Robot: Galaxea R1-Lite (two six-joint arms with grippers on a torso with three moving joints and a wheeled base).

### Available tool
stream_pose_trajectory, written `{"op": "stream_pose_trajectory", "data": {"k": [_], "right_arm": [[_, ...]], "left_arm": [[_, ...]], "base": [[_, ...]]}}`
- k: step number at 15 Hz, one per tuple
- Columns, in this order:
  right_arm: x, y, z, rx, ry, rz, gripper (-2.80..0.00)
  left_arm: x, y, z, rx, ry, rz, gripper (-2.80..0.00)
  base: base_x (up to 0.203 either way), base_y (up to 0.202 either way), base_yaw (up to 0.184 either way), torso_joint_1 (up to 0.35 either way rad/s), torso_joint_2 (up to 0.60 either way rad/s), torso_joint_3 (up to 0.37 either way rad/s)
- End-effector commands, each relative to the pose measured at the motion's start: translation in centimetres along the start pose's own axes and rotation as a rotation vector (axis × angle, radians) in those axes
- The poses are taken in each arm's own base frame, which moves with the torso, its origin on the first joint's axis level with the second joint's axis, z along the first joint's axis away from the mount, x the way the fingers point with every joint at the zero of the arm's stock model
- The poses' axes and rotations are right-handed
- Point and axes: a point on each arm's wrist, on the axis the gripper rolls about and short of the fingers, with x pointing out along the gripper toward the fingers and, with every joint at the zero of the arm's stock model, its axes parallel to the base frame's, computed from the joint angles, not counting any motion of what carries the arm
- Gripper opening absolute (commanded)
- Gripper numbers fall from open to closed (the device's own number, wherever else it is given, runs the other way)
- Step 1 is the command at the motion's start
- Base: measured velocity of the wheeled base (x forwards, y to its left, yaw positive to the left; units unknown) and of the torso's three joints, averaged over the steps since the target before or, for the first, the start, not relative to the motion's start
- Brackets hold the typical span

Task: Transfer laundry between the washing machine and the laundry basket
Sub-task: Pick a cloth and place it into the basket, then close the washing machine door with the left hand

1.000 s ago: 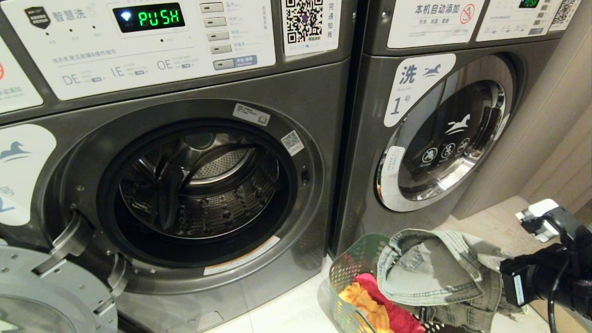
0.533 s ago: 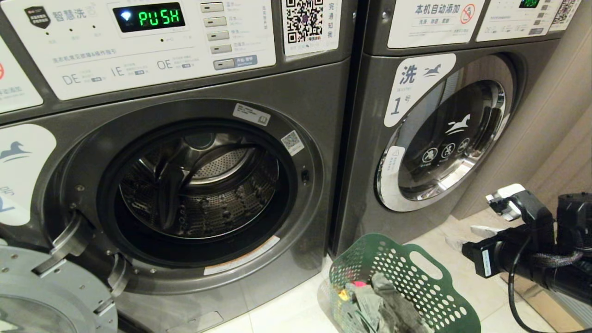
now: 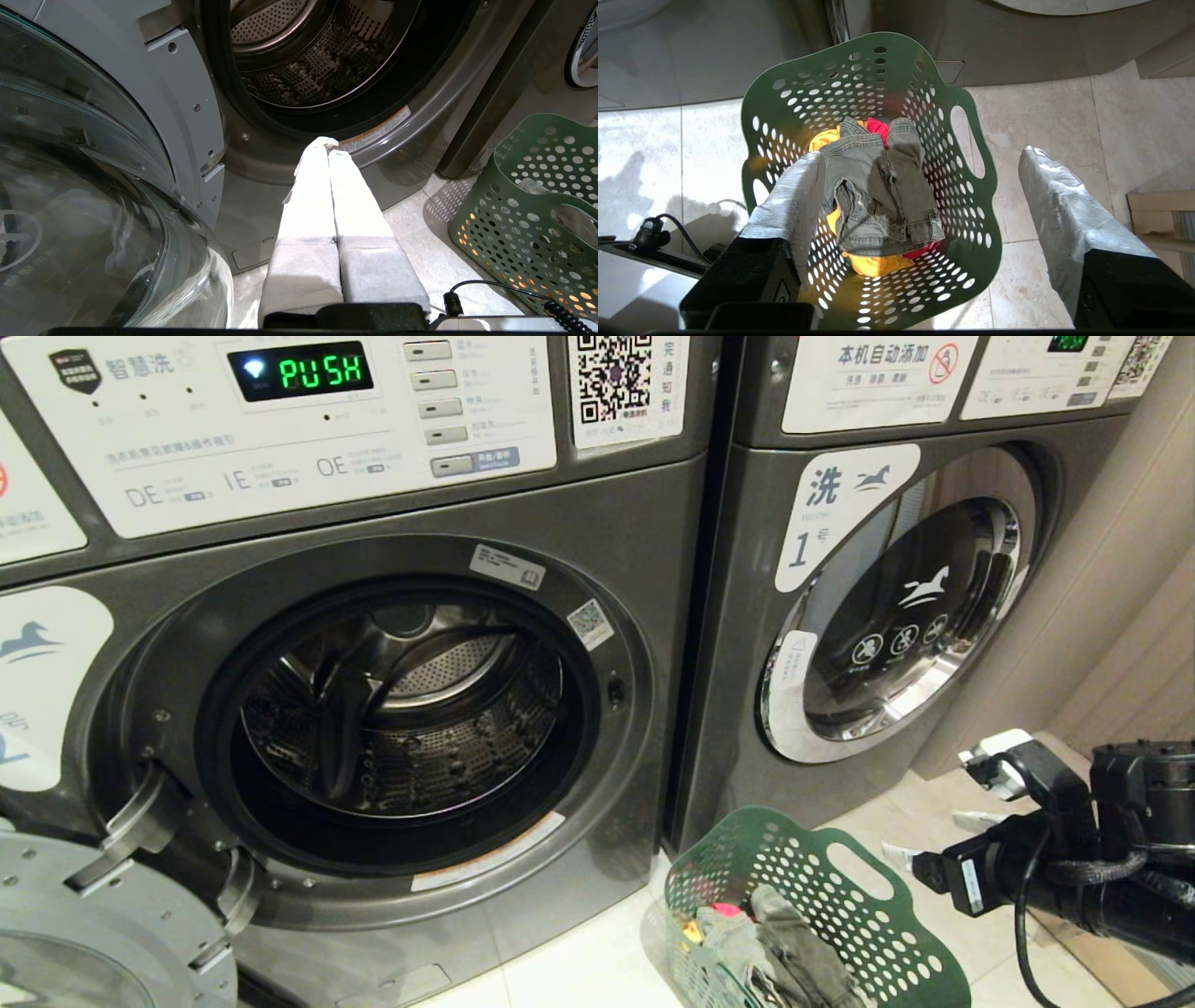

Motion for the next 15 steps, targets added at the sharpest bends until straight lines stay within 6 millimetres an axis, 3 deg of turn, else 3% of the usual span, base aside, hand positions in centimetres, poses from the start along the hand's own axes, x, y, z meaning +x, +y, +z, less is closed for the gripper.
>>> {"op": "stream_pose_trajectory", "data": {"k": [1,2,3,9,15], "right_arm": [[-0.3,0.0,-0.1,0.002,-0.003,0.001,0.0],[-0.5,0.1,-0.1,0.002,-0.01,0.006,-0.34],[-0.9,0.1,-0.2,0.002,-0.019,0.03,-2.8],[-5.5,0.0,-2.5,0.035,0.0,0.028,-2.8],[-12.7,1.5,-9.3,0.04,-0.059,-0.024,-2.8]], "left_arm": [[0.0,0.0,0.0,0.0,0.0,0.0,-2.8],[0.0,0.0,0.0,0.0,0.0,0.0,-2.8],[0.0,0.0,0.0,0.0,0.0,0.0,-2.8],[0.0,0.0,0.0,0.0,0.0,0.0,-2.8],[0.0,0.0,0.0,0.0,0.0,0.0,-2.8]], "base": [[0.0,0.0,0.0,0.0,0.0,0.0],[0.0,0.0,0.0,0.0,0.0,0.0],[0.0,0.0,0.0,0.0,0.0,0.0],[0.0,0.0,0.0,0.0,0.0,0.0],[0.0,0.0,0.0,0.0,0.0,0.0]]}}
